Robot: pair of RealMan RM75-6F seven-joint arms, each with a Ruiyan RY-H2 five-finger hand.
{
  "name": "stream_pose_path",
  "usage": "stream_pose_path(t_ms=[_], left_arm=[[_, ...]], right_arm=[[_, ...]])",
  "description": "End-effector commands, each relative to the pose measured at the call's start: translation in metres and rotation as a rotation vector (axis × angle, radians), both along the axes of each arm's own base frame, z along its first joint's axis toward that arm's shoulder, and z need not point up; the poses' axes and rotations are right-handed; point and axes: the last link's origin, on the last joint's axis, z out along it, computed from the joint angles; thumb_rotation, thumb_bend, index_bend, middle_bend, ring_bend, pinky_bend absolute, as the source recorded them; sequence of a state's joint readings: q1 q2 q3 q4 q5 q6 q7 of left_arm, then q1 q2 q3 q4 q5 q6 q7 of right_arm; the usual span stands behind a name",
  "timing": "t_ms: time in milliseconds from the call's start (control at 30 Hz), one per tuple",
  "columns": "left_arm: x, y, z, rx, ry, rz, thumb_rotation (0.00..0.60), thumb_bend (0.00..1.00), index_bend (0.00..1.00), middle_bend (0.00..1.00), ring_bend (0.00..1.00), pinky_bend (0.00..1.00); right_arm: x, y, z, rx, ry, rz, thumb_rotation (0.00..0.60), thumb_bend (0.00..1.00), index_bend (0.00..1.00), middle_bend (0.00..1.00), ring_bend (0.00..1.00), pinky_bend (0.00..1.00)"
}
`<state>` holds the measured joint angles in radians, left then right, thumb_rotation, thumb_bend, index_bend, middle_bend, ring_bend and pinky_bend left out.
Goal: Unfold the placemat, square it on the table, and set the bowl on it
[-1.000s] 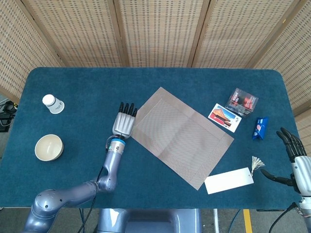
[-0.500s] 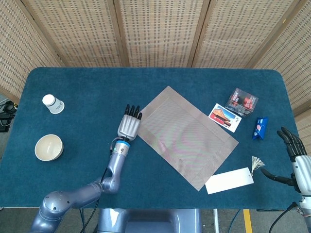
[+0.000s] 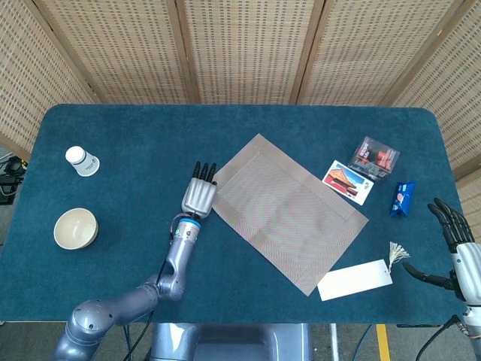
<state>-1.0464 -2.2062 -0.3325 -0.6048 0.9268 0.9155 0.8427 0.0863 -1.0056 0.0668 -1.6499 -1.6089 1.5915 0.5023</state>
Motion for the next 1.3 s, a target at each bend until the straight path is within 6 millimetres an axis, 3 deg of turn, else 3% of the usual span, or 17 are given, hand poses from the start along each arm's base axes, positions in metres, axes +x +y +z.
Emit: stream_pose_path(t_ms=[33,233,800,1133,1300], left_arm=[[0.0,0.001,0.0,0.004,0.0,-0.003,0.6,0.61,0.56,0.0,0.0,0.0],[0.0,0.002,0.003,0.018,-0.022,-0.007,0.6,0.61,0.65,0.0,0.0,0.0],[-0.013,-0.012,0.031,0.047,-0.055,-0.02,0.6,0.61,0.68,0.0,0.0,0.0],[-0.03,-0.06,0.06,-0.016,-0.048,-0.026,0.6,0.61,0.69,0.0,0.0,0.0],[-0.052,-0.1,0.079,-0.085,-0.046,-0.003,0.6,0.61,0.7,0.0,0.0,0.0]], right_arm=[[0.0,0.0,0.0,0.0,0.0,-0.001,0.6,0.09,0.05,0.0,0.0,0.0],[0.0,-0.001,-0.001,0.004,0.0,-0.001,0.6,0.09,0.05,0.0,0.0,0.0],[0.007,0.006,-0.002,0.011,0.003,0.03,0.6,0.08,0.05,0.0,0.0,0.0],[0.012,0.011,-0.003,0.005,0.014,0.048,0.6,0.08,0.05,0.0,0.0,0.0],[0.015,0.014,-0.005,0.003,0.027,0.061,0.6,0.08,0.05,0.0,0.0,0.0]])
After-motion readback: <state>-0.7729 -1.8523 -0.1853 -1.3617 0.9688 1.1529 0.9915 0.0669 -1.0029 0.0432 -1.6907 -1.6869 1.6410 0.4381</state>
